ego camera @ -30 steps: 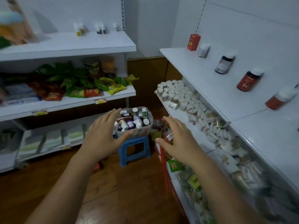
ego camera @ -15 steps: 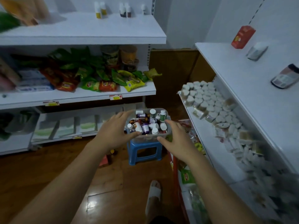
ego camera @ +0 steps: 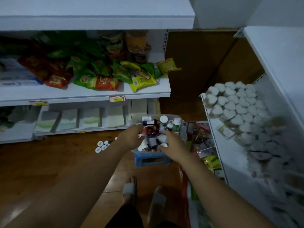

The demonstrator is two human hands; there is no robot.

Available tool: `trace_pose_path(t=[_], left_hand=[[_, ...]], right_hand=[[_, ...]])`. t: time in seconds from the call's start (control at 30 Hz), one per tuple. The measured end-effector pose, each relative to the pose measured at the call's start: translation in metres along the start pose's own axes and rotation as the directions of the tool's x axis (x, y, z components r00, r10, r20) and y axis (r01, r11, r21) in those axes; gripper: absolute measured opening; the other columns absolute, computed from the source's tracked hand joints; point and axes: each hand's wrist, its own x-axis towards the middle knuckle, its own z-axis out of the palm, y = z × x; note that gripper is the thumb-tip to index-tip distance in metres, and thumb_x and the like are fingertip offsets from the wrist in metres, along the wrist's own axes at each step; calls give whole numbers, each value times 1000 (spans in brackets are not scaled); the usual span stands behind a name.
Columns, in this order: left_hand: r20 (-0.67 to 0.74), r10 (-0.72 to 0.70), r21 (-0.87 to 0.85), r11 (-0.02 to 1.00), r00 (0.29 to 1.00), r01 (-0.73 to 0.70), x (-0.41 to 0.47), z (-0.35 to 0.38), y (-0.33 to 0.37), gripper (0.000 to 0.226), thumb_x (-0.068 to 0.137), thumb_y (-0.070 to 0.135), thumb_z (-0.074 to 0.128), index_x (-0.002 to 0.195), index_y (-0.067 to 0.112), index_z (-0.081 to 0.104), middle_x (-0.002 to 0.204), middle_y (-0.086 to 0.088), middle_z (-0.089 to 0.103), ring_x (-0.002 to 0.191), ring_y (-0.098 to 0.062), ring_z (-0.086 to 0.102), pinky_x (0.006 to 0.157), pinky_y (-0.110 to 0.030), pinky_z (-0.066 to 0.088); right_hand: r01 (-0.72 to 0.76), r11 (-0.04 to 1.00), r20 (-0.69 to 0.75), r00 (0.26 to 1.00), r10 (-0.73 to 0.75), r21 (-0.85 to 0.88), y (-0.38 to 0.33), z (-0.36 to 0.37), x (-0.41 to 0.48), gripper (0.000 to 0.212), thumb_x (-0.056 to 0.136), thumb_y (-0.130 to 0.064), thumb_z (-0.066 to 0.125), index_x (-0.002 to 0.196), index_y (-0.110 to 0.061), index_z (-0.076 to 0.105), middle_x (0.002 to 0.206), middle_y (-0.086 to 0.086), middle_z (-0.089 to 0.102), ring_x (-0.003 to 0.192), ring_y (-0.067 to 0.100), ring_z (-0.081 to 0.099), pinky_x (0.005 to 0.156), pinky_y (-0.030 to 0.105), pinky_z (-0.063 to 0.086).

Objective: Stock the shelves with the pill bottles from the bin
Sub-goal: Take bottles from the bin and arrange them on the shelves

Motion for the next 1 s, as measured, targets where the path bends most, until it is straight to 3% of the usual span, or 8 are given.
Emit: trace_pose_path(t=[0.13,0.23,0.33,0.47,0.6,0.7,0.87,1.0], left_hand=[[114,21,66,997,993,-29,83,25,-13,55,98,22,62,151,18,49,142,-12,62,120,-31,64,96,-42,56],[127,98,231,965,987,-126,135,41,-19,61,97,26,62,155,23,43,155,-6,46,135,-31,52,105,-48,51],[186,238,513,803,953,-301,176,53,-19,63,94,32,67,152,28,43,153,-1,48,136,-29,46,104,-48,47],[250,334,664,624,909,-412,209,60,-17,61,89,37,76,143,26,49,139,1,61,129,-27,46,101,-43,45],[274,311,730,548,910,-408,223,67,-8,44,97,28,67,138,21,53,134,-3,66,131,-28,45,101,-42,43],[281,296,788,471,913,-395,220,77,-4,41,103,27,55,142,14,55,142,-10,57,134,-30,43,106,-44,41],[228,307,819,452,924,-353,209,85,-12,45,104,23,52,148,10,50,149,-15,43,139,-32,39,111,-44,38],[227,307,799,485,924,-357,207,89,-16,41,104,22,51,144,11,47,145,-13,52,136,-32,41,109,-43,37]], right_hand=[[-18,995,74,997,26,-99,12,39,54,65,90,-40,73,148,-26,46,145,5,53,131,32,49,104,48,49],[-4,985,114,993,24,-174,25,73,92,60,86,-35,73,140,-31,49,135,2,57,123,34,53,97,49,52],[18,971,113,994,9,-238,36,97,117,65,82,-37,75,141,-30,48,135,3,54,124,34,49,101,50,47],[18,969,39,999,-9,-245,45,106,132,66,81,-36,77,140,-28,49,139,1,52,129,31,43,104,45,42],[26,969,45,999,-15,-247,47,112,138,77,81,-38,79,148,-32,41,148,-2,48,133,32,42,109,48,39],[28,956,35,999,-19,-293,47,117,141,84,81,-35,80,153,-34,36,152,0,44,134,34,42,111,51,39],[10,958,-19,1000,-16,-285,47,119,143,64,87,-33,77,145,-29,50,142,5,44,132,33,40,109,45,37],[-21,968,-22,1000,16,-250,49,118,147,53,87,-35,74,134,-25,53,137,5,46,131,31,39,109,42,36]])
